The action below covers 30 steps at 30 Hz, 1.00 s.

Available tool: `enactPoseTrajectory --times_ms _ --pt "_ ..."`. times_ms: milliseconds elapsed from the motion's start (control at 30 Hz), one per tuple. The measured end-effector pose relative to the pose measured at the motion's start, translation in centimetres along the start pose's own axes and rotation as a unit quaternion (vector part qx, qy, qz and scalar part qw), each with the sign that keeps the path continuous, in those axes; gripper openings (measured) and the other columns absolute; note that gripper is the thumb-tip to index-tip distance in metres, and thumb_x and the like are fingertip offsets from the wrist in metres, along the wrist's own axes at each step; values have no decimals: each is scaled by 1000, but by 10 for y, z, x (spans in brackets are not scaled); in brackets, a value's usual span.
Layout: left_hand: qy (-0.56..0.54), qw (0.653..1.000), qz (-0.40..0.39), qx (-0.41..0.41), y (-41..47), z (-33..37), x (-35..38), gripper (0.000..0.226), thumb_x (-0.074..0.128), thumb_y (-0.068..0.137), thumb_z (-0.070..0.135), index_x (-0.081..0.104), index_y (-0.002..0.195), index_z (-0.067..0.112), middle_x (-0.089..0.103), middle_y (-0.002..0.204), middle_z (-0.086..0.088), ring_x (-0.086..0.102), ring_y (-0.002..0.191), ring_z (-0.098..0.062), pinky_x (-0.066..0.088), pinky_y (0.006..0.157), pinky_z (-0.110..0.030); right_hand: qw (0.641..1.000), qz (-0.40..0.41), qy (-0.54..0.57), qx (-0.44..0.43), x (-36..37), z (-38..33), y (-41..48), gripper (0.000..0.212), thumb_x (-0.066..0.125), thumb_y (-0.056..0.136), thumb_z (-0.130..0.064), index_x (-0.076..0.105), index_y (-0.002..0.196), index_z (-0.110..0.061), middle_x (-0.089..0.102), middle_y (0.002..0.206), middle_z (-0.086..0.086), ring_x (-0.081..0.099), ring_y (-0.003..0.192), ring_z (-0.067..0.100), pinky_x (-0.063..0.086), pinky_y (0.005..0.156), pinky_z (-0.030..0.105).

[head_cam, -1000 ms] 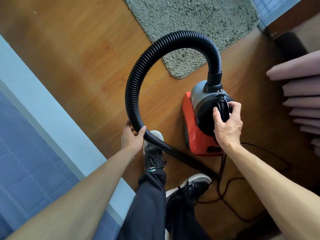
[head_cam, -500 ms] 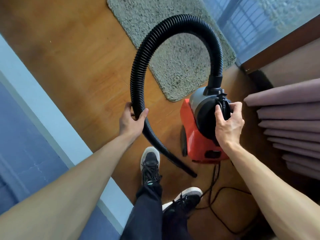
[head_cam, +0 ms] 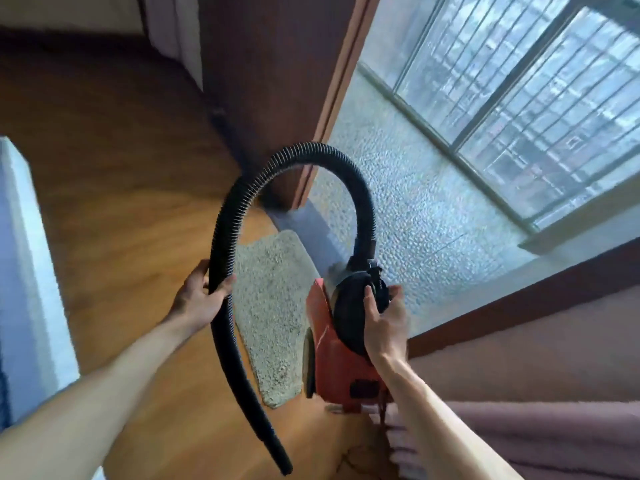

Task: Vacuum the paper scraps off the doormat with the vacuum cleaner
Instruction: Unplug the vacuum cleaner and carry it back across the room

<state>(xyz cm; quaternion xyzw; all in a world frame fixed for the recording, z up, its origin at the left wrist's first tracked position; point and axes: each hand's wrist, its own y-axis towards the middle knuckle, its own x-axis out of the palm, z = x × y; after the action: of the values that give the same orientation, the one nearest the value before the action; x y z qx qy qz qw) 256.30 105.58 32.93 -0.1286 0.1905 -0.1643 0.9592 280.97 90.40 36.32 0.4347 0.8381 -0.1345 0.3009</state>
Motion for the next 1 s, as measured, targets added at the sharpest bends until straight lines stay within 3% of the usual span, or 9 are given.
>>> enactPoseTrajectory --times_ms 133,233,333,433,500,633,733,867,1000 --pt "-14 1000 13 20 6 106 -61 31 59 94 45 51 122 33 67 96 -5 63 91 -27 46 68 -30 998 21 13 -61 -40 -130 28 20 57 96 -35 44 101 -20 67 90 4 64 83 25 53 78 43" --pt "-22 999 42 22 8 181 -106 37 62 89 54 50 116 32 69 94 -8 66 96 -31 53 82 -36 993 46 30 -103 -66 -220 47 22 58 96 -33 41 98 -19 59 80 -2 61 78 23 54 76 46" --pt "-80 993 73 46 5 253 -146 52 64 92 43 44 137 25 65 113 -12 61 109 -29 47 93 -36 989 59 48 -125 -82 -298 61 24 58 96 -34 40 97 -18 60 82 1 63 81 28 55 77 50" --pt "-98 985 105 101 1 313 -188 37 67 91 37 52 124 28 66 109 -8 63 107 -28 48 94 -36 986 56 73 -137 -93 -368 73 27 58 95 -34 42 103 -14 63 95 12 64 90 34 55 81 51" --pt "-94 977 142 127 6 339 -215 25 70 89 37 54 108 29 67 100 -7 66 105 -30 50 90 -36 983 52 89 -150 -97 -409 81 29 59 96 -32 43 107 -11 61 95 10 61 89 32 54 83 47" --pt "-70 961 235 131 10 385 -267 44 71 85 49 52 114 22 64 106 -8 63 102 -31 57 84 -45 978 32 115 -173 -85 -475 102 29 60 95 -33 42 108 -15 57 88 3 62 84 29 55 77 45" --pt "-64 939 309 138 17 409 -297 62 70 85 49 47 131 15 60 119 -8 59 109 -28 54 92 -44 973 4 122 -194 -63 -514 119 26 61 93 -36 42 103 -21 59 86 -1 63 77 26 57 72 47" --pt "-57 914 372 152 46 439 -328 48 68 89 43 53 122 11 62 112 -11 61 107 -34 52 88 -41 965 -36 151 -210 -26 -562 141 24 61 92 -35 42 97 -22 62 89 2 65 79 29 58 73 49" --pt "-20 900 410 147 75 457 -354 37 67 88 47 56 109 18 59 99 -1 63 100 -33 57 81 -46 961 -78 172 -201 16 -606 169 25 60 90 -38 39 92 -25 61 88 4 65 81 34 58 72 53"
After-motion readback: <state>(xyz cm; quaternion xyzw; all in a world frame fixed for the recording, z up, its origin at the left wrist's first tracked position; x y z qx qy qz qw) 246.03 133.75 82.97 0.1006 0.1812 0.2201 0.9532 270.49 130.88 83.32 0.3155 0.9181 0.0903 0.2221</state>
